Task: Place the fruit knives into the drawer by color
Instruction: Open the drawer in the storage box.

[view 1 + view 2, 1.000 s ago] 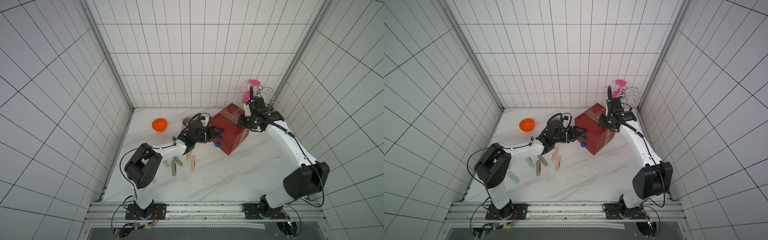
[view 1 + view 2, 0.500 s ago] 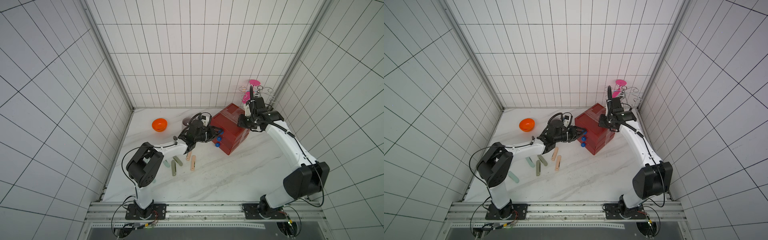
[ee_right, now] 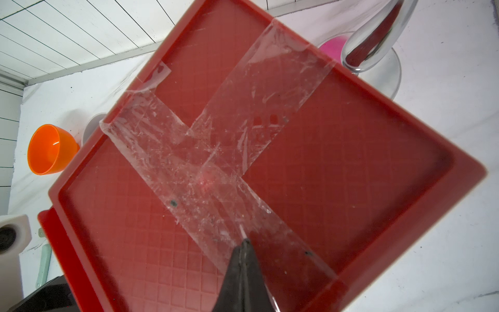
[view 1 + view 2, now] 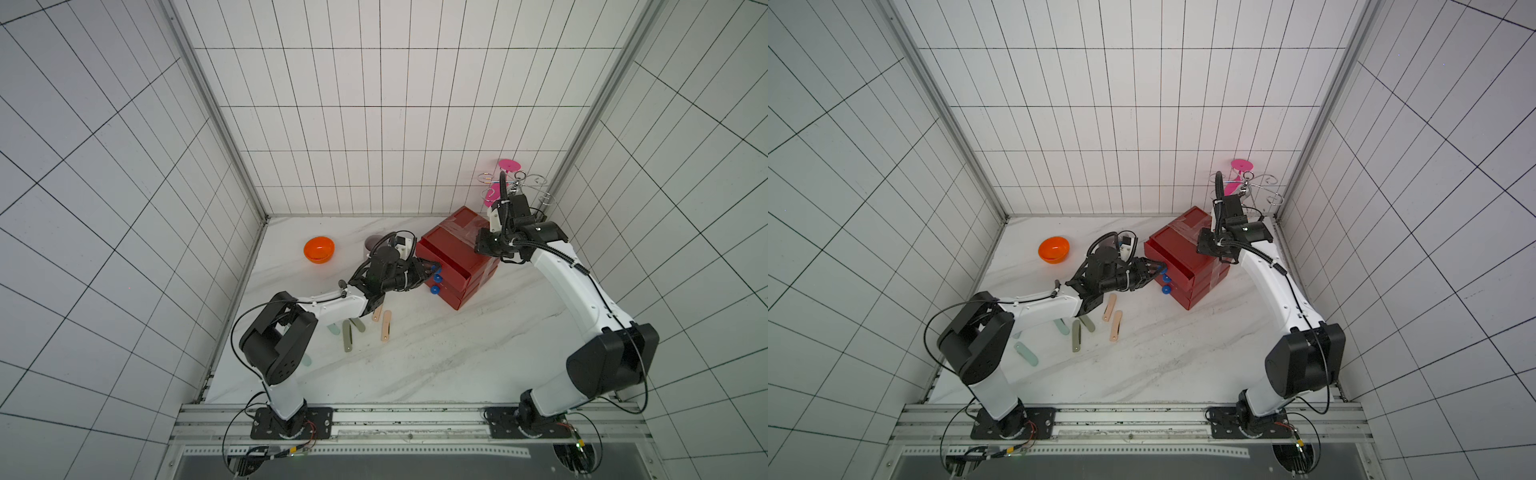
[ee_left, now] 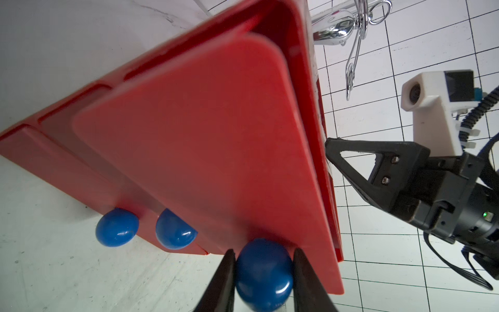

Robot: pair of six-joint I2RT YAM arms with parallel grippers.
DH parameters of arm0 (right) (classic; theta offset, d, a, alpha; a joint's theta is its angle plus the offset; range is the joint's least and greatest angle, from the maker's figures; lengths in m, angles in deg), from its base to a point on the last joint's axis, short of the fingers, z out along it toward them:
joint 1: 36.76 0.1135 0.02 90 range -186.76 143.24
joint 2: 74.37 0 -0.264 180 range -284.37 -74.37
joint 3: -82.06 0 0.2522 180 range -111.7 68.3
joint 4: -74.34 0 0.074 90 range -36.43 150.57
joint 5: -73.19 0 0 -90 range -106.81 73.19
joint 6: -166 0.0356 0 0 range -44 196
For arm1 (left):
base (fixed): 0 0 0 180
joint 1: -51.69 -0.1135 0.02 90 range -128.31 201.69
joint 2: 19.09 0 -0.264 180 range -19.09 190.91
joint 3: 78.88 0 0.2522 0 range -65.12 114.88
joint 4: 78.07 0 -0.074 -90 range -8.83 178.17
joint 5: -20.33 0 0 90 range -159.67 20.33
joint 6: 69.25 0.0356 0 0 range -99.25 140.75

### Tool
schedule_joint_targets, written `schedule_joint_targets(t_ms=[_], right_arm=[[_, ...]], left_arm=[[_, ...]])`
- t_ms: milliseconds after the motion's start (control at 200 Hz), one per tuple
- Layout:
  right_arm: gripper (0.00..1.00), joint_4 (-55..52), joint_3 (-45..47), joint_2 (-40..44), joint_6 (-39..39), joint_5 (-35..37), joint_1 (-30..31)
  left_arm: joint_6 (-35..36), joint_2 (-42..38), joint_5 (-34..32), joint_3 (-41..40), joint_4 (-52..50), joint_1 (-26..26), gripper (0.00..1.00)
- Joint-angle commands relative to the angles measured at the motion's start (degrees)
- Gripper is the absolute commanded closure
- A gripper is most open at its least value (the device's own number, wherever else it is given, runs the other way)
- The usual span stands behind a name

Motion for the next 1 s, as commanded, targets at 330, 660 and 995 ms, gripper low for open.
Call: schedule_joint_targets(t_ms=[330, 660, 995], right_arm=[[1.00, -0.5, 3.2, 1.1, 0.8, -0.9, 0.5], [1.00, -0.3, 4.2, 1.9, 1.1, -1.5, 0.5], [1.00, -0.3, 4.4, 2.6, 1.4, -2.1, 0.6]], left_arm=[[1.1, -8.0, -2.4, -8.6, -2.1, -1.8, 0.84], [1.5, -11.4, -3.8, -11.8, -3.3, -2.1, 0.84], [1.8, -14.1, -5.2, -13.2, -5.0, -2.0, 0.53]])
